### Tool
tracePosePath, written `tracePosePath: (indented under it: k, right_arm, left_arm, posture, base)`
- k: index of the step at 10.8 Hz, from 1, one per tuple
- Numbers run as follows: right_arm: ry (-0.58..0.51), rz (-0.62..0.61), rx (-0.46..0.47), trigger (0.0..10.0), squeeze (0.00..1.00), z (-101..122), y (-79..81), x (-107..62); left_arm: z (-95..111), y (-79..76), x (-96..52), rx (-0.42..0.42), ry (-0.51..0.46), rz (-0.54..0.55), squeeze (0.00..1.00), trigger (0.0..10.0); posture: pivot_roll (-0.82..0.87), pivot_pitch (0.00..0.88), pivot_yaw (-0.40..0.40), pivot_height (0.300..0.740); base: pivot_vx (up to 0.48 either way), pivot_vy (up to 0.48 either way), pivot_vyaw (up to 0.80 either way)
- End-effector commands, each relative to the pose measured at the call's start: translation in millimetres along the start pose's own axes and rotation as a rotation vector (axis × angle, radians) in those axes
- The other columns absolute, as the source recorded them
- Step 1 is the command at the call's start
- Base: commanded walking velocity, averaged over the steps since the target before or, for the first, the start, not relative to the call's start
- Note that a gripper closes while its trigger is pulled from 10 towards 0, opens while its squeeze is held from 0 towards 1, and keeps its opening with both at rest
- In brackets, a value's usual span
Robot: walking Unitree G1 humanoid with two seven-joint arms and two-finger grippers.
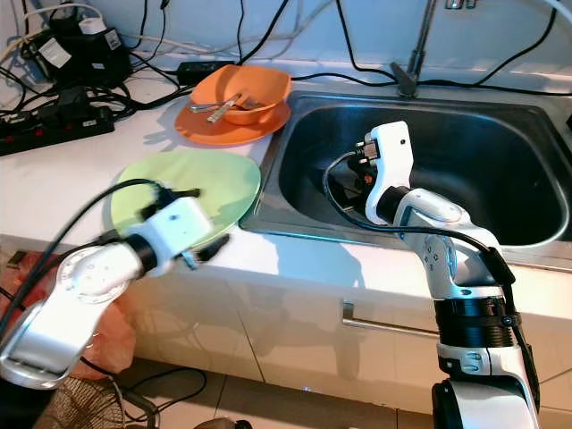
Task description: Kitchen organization
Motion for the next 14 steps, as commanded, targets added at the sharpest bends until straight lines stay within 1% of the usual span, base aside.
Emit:
tracePosePath:
  k: [1, 2, 3, 4, 6, 7, 8, 9, 10, 11, 12, 14]
  right_arm:
    - [-0.010, 0.017, -0.003, 10.0, 1.00, 4, 5.1, 0.3]
    - [-0.014, 0.046, 0.016, 10.0, 1.00, 6, 10.2, 1.1]
    - [0.007, 0.156, 0.022, 10.0, 1.00, 3, 24.0, -2.2]
    - [0.047, 0.262, 0.010, 10.0, 1.00, -5, 37.6, -9.2]
    - [0.097, 0.345, -0.014, 10.0, 1.00, -16, 45.0, -19.8]
    - [0.119, 0.356, -0.032, 10.0, 0.95, -19, 43.0, -24.1]
    - [0.128, 0.347, -0.041, 10.0, 0.95, -20, 40.1, -25.6]
    - [0.130, 0.348, -0.042, 10.0, 0.95, -20, 40.0, -26.2]
    - [0.130, 0.349, -0.047, 10.0, 0.94, -20, 40.4, -26.1]
    - [0.133, 0.350, -0.053, 10.0, 0.95, -22, 41.0, -25.7]
    - [0.134, 0.355, -0.053, 10.0, 0.95, -22, 41.8, -25.8]
    - [0.136, 0.358, -0.054, 10.0, 0.95, -22, 41.9, -25.9]
  left_arm:
    - [-24, -6.5, -1.8, 0.006, 0.114, -0.024, 0.00, 10.0]
    - [-33, -4.4, -1.6, 0.017, 0.144, -0.011, 0.00, 10.0]
    - [-38, -2.9, 1.1, 0.016, 0.158, -0.003, 0.00, 10.0]
    - [-42, -3.7, 4.0, 0.026, 0.171, -0.006, 0.00, 10.0]
    - [-41, -3.9, 8.7, 0.025, 0.165, -0.004, 0.00, 10.0]
    - [-43, -4.2, 10.8, 0.033, 0.164, -0.013, 0.00, 10.0]
    - [-44, -4.9, 11.9, 0.032, 0.160, -0.025, 0.00, 10.0]
    - [-45, -5.4, 12.4, 0.030, 0.159, -0.030, 0.00, 5.8]
    - [-53, -15.5, 12.6, 0.015, 0.174, -0.081, 0.00, 0.0]
    - [-56, -22.4, 12.8, 0.016, 0.180, -0.104, 0.00, 0.0]
    - [-57, -26.0, 13.0, 0.013, 0.181, -0.115, 0.00, 0.0]
    - [-58, -27.9, 13.4, 0.010, 0.177, -0.124, 0.00, 0.0]
  posture:
    - [0.09, 0.059, 0.062, 0.740]
    - [0.09, 0.058, 0.062, 0.740]
    - [0.09, 0.058, 0.062, 0.740]
    - [0.08, 0.058, 0.063, 0.740]
    - [0.08, 0.055, 0.063, 0.740]
    - [0.07, 0.053, 0.064, 0.740]
    - [0.07, 0.051, 0.064, 0.740]
    - [0.07, 0.051, 0.064, 0.740]
    - [0.07, 0.048, 0.066, 0.740]
    - [0.07, 0.048, 0.065, 0.740]
    - [0.07, 0.049, 0.063, 0.740]
    - [0.07, 0.050, 0.063, 0.740]
  base:
    - [0.000, 0.000, 0.00]
    - [0.000, 0.000, 0.00]
    - [0.000, 0.000, 0.00]
    - [0.000, 0.000, 0.00]
    - [0.000, 0.000, 0.00]
    - [0.000, 0.000, 0.00]
    - [0.000, 0.000, 0.00]
    - [0.000, 0.000, 0.00]
    - [0.000, 0.000, 0.00]
    - [0.000, 0.000, 0.00]
    - [0.000, 0.000, 0.00]
    - [0.000, 0.000, 0.00]
Point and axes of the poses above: a point about 5 cm out from each wrist's last joint towards the gripper, its own x axis pointing out of the wrist towards the gripper, its own z axis along the axis of the wrist's last joint, y = z × x, the point moved 1 cm from there along x, pointing out of the wrist towards the gripper, and after that the axes turned 2 degrees about x, right-handed, at the moved point
